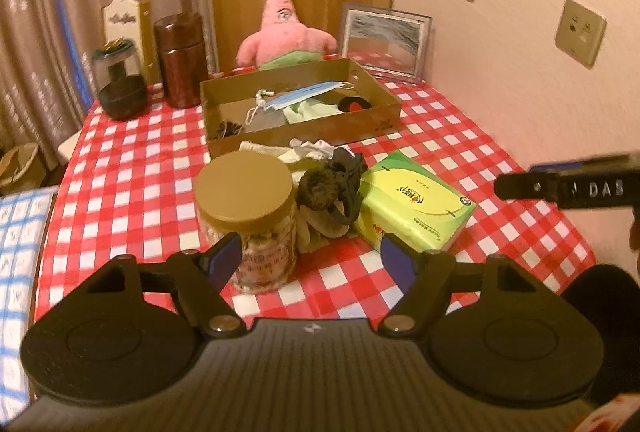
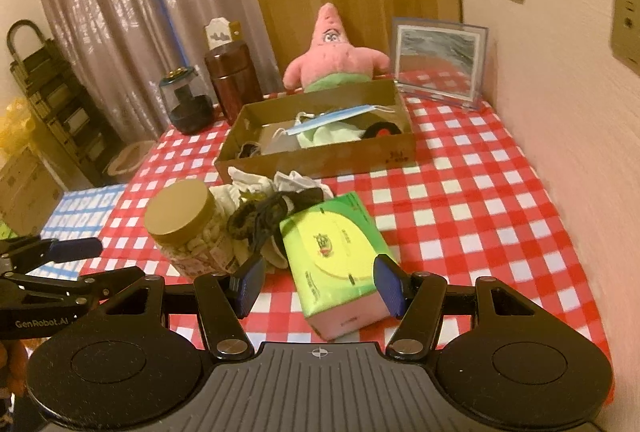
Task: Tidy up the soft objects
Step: 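Grasp the dark scrunchie with the left tool while the right tool grasps the black face mask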
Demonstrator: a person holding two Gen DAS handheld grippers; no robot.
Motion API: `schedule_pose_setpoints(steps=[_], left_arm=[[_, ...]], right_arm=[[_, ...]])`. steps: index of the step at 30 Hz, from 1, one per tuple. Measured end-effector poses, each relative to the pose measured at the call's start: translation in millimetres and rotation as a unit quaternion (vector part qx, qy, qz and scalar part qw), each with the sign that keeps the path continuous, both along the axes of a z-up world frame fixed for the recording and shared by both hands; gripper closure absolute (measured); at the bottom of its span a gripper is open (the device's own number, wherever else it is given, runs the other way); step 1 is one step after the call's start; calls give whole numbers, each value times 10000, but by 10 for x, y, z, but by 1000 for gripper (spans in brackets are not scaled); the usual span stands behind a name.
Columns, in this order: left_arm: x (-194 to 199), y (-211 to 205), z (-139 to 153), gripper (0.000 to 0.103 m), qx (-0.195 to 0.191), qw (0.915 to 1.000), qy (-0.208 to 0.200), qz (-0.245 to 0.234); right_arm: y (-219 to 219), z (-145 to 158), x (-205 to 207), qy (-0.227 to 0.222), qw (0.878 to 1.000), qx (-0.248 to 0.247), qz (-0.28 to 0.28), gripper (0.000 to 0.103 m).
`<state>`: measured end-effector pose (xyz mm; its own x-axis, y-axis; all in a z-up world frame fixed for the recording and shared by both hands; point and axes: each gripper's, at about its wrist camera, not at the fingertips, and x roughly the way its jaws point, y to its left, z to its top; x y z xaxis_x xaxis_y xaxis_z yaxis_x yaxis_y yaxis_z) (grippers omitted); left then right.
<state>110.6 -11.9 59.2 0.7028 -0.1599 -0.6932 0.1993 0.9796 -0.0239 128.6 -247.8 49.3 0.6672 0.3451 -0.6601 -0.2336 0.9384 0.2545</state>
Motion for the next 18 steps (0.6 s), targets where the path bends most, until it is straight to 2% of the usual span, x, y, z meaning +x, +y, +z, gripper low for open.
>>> schedule_pose_setpoints(steps=[11, 18], left_arm=[[480, -53, -49, 38, 493, 9941, -113, -957], [856, 94, -98, 39, 615, 9923, -109, -1071]], right_arm=[[211, -144, 788, 402, 9985, 165, 346, 43], [487, -435, 1276, 716, 9963, 216, 432, 43]])
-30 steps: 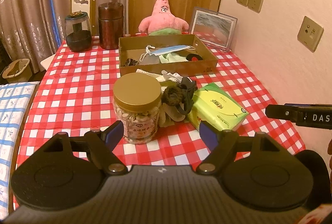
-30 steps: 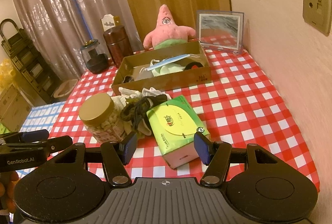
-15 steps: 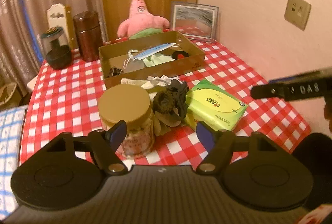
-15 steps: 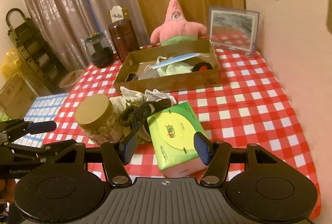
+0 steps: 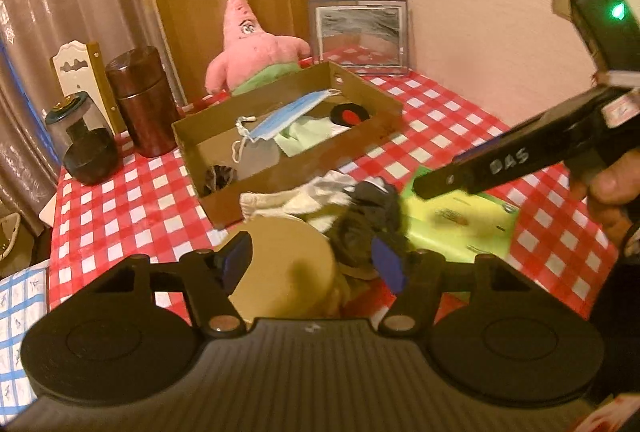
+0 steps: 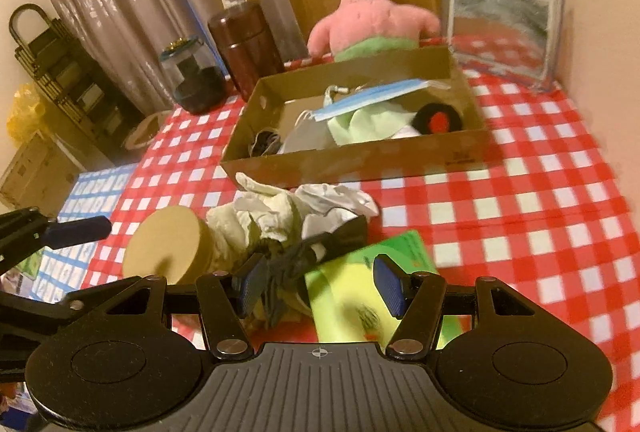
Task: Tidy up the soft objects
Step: 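Grasp the dark scrunchie with the left tool while the right tool grasps the black face mask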
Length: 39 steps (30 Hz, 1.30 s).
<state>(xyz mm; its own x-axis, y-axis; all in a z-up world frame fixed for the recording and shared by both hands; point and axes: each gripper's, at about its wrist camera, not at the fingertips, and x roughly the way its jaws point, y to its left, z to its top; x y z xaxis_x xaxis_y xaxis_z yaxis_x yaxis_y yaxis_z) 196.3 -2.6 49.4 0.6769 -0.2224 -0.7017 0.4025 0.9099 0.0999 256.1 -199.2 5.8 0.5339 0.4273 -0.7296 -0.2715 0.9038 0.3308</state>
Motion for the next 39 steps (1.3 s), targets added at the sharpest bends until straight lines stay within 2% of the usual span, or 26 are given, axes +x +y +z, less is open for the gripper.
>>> schedule_pose_setpoints(steps=[9, 14, 16, 17, 19, 21, 24, 33, 39], left_arm=[[270, 196, -93, 39, -129, 9999, 31, 91], [290, 208, -143, 39, -212, 9998, 46, -16], [292, 201, -158, 39, -274, 9996, 66, -73], [291, 188, -168, 39, -282, 9995, 70, -94], [285, 161, -182, 39, -289, 9995, 80, -123], [276, 127, -195, 39, -273, 9995, 79, -164], [251, 62, -217, 39, -220, 9994, 65, -245], [171, -228, -304, 39, 12, 9981, -5, -609], [175, -410, -398, 39, -65, 9969, 103, -771]], right_arm=[[192, -332, 538, 343, 9993, -33, -139, 43], [249, -449, 639, 418, 9988, -243, -44, 44], [270, -481, 637, 416, 9985, -356, -10, 55], [275, -493, 634, 419, 9984, -387, 15, 65], [264, -501, 612, 403, 9985, -355, 50, 73], [243, -482, 585, 363, 9988, -326, 57, 86], [204, -422, 548, 278, 9993, -228, 47, 92], [29, -192, 450, 54, 10000, 77, -1, 93], [-138, -153, 335, 11, 9998, 197, -95, 93]])
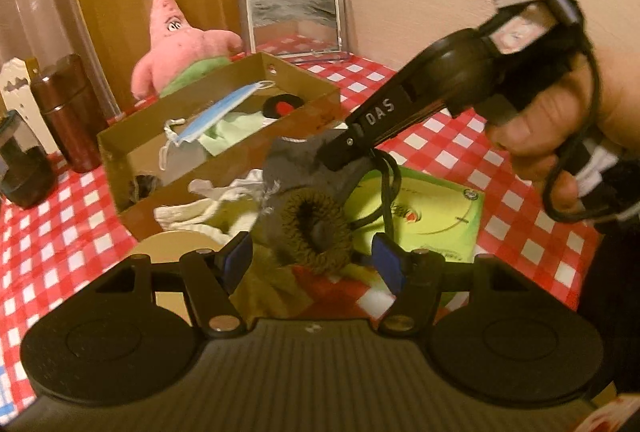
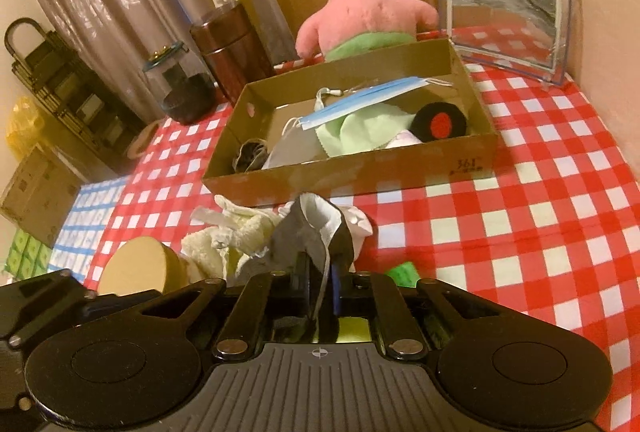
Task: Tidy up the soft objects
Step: 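Grasp the dark scrunchie with the left tool while the right tool grasps the black face mask, then carry the scrunchie and black face mask with both tools toward the tray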
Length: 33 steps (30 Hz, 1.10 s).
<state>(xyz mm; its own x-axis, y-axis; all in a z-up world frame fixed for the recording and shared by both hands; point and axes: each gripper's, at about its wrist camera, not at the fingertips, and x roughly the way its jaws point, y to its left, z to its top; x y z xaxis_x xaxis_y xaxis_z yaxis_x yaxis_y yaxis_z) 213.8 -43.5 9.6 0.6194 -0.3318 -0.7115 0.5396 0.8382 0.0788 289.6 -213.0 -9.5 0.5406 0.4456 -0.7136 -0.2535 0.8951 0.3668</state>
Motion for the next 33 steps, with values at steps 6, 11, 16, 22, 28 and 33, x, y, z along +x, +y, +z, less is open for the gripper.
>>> schedule_pose_setpoints(steps=[6, 11, 16, 22, 28, 33], left_arm=[[113, -127, -82, 68, -161, 9996, 222, 55], [171, -175, -105, 93, -213, 9992, 280, 163], [141, -113, -14, 94, -284, 9988, 266, 300], [150, 90, 259, 94, -521, 9972, 175, 500], [252, 245, 493, 94, -618, 9955, 54, 721], [366, 331, 561, 94, -681, 9939, 106, 866]], right_arm=[[-94, -8, -64, 20, 9999, 99, -82, 93], [-127, 18, -97, -24, 9998, 154, -108, 93], [-172, 107, -130, -127, 9997, 171, -137, 93], [-232, 384, -194, -476, 9987, 60, -195, 93], [-329, 600, -227, -693, 9973, -78, -242, 93], [-401, 693, -231, -778, 9964, -191, -278, 94]])
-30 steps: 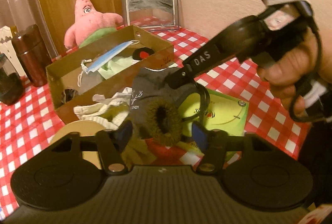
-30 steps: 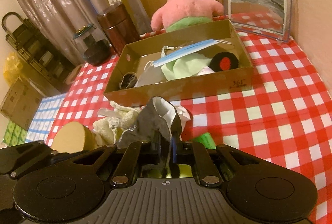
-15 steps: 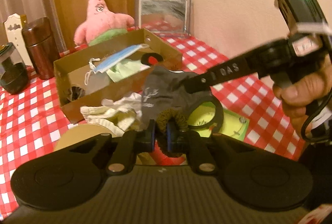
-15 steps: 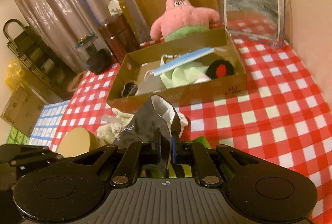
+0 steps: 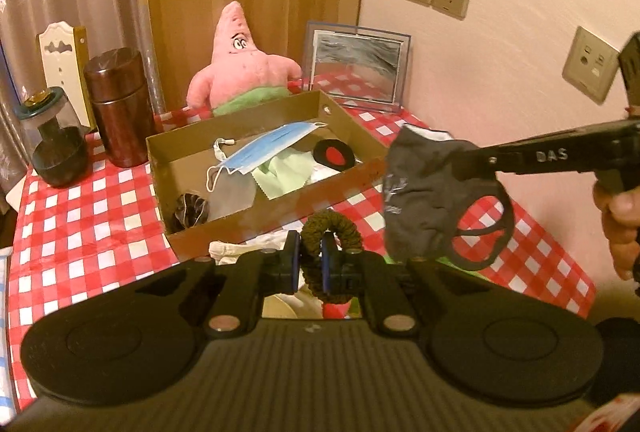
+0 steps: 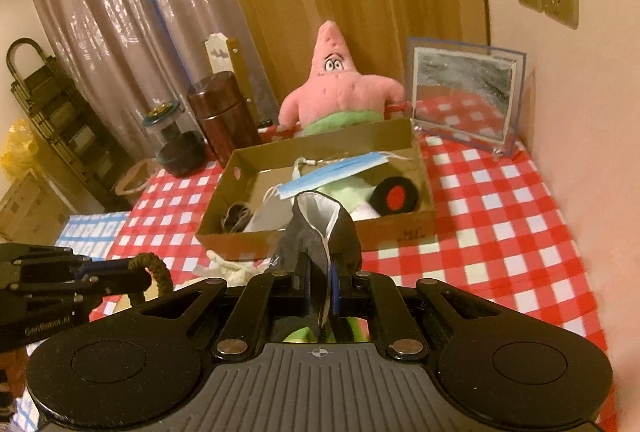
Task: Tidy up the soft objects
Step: 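Carry the scrunchie and black face mask with both tools toward the tray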
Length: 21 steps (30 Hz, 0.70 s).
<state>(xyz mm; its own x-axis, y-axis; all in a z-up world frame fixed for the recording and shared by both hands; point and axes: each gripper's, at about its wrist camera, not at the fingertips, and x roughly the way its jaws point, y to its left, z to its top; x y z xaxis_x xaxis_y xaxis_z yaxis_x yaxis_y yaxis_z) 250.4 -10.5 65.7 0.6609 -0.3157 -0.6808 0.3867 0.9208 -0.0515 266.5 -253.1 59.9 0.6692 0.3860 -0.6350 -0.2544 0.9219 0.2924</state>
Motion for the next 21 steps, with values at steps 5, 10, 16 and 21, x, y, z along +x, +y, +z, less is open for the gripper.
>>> schedule_pose_setpoints(steps=[5, 10, 16, 21], left_arm=[[133, 49, 13, 94, -60, 9999, 85, 93], [243, 74, 7, 94, -82, 9998, 118, 161], [391, 102, -19, 94, -59, 9996, 158, 220], [541, 114, -42, 94, -62, 9995, 176, 242]], right_arm=[[-24, 31, 37, -43, 10000, -65, 0, 94], [-2, 33, 110, -47, 9999, -95, 46, 94], [29, 47, 249, -82, 9998, -138, 89, 94], [63, 74, 392, -153, 9995, -231, 135, 94]])
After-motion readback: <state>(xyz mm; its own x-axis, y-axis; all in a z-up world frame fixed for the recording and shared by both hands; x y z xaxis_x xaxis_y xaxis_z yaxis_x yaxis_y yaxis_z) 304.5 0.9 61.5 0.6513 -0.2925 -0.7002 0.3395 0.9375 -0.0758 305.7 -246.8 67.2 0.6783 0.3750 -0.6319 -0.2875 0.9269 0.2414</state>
